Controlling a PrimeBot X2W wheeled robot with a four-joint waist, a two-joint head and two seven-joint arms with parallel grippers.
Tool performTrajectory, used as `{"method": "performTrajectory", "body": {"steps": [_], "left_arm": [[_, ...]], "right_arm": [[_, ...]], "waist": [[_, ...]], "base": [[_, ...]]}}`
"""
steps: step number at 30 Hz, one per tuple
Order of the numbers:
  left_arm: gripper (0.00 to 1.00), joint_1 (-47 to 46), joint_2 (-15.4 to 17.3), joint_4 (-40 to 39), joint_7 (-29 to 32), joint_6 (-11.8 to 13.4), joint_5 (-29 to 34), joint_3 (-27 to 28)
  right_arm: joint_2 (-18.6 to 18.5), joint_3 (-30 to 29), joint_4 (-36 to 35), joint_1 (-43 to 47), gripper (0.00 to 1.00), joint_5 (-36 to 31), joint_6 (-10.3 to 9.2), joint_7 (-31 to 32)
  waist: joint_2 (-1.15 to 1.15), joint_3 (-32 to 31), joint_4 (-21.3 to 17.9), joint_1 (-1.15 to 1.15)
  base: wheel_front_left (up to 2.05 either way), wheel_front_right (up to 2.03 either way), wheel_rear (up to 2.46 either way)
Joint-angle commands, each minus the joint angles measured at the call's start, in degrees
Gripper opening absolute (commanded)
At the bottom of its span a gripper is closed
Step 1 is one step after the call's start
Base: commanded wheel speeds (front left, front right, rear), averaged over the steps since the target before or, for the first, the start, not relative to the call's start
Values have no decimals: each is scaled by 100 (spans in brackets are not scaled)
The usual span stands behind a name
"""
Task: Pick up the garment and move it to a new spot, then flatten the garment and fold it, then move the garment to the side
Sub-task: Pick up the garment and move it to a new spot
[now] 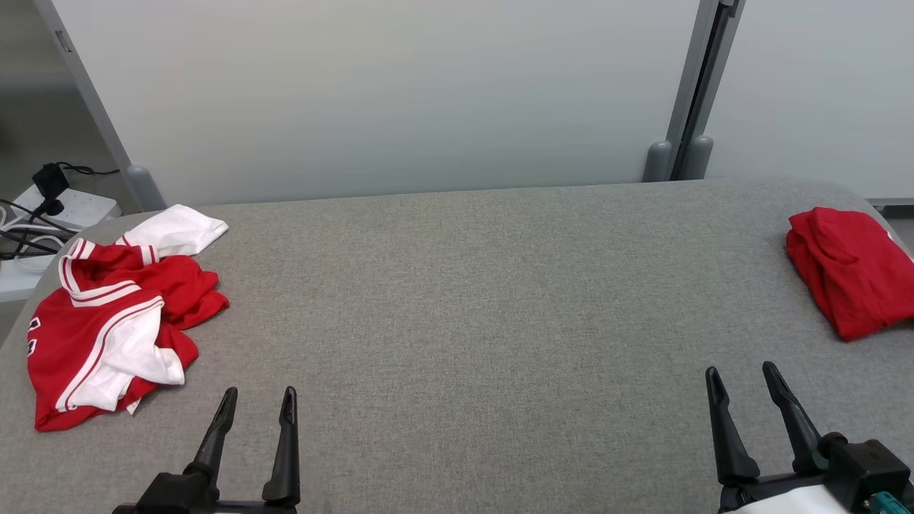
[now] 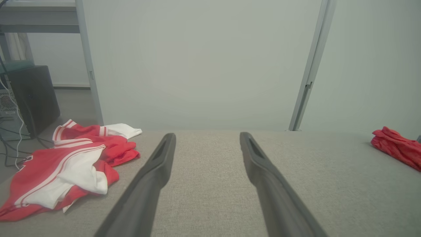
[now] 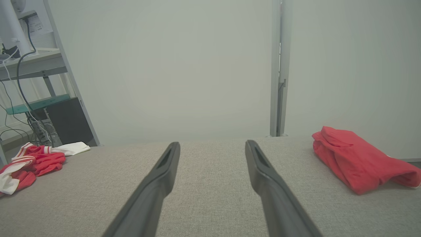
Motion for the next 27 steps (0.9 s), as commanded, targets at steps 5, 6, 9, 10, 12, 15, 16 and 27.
{"method": "performTrajectory", "body": {"steps": [5, 6, 9, 10, 12, 15, 16, 27], "left_arm": [[100, -95, 12, -174, -34, -10, -3, 154], [100, -101, 12, -173, -34, -16, 2, 156], [100, -114, 12, -179, -34, -54, -4, 137], [100, -112, 12, -186, -34, -60, -2, 134], [100, -104, 12, -205, -34, -48, 4, 149], [100, -122, 12, -235, -34, -30, 34, 177], [100, -135, 12, -243, -34, -36, 37, 175], [100, -211, 12, -316, -34, 0, 50, 187]], "right_arm": [[-50, 135, -157, -83, 100, 85, 0, -34], [-50, 138, -156, -86, 100, 90, 0, -34], [-50, 137, -156, -84, 100, 102, 0, -34], [-50, 149, -157, -83, 100, 104, 0, -34], [-49, 182, -163, -84, 100, 115, 0, -34], [-49, 219, -192, -90, 100, 135, 0, -34], [-49, 224, -199, -93, 100, 135, 0, -34], [-49, 304, -267, -125, 100, 129, 0, -34]], "waist": [[0, 6, 0, 1], [0, 9, 2, 1], [0, 17, 31, 1], [0, 21, 46, 1], [0, 34, 83, 1], [0, 79, 178, 1], [0, 98, 219, 1], [0, 215, 819, 1]], "base": [[0, 0, 0], [0, 0, 0], [0, 0, 0], [0, 0, 0], [0, 0, 0], [0, 0, 0], [0, 0, 0], [0, 0, 0]]}}
